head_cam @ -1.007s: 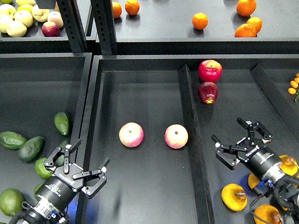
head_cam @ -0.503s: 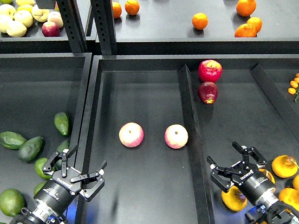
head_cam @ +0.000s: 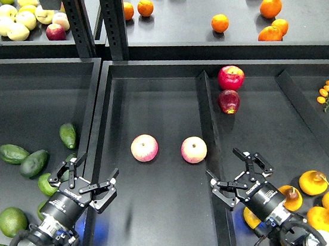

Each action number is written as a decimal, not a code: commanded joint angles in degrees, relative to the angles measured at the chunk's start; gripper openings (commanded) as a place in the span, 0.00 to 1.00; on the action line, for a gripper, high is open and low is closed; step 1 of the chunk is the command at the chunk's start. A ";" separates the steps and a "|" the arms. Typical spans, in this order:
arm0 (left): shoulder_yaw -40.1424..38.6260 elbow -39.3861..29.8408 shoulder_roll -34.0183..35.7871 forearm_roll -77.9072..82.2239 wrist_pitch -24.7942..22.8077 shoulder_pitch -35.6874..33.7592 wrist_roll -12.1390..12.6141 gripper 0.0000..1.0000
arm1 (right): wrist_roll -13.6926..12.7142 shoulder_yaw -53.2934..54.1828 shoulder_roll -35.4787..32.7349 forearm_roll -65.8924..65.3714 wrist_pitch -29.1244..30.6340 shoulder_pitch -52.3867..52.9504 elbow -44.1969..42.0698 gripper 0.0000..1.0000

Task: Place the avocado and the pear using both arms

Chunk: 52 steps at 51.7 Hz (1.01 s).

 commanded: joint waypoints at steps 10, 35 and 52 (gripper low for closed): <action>0.94 0.19 0.00 0.01 0.00 -5.54 0.00 0.99 | 0.24 -0.55 0.00 -0.19 0.01 2.12 4.13 1.00; 1.21 1.78 0.00 0.19 0.00 -11.69 0.00 0.99 | 3.40 -0.47 0.00 -0.36 0.01 5.73 4.13 1.00; 2.35 2.13 0.00 0.19 0.00 -11.78 0.00 0.99 | 4.81 -0.29 0.00 -0.36 0.01 5.90 4.74 1.00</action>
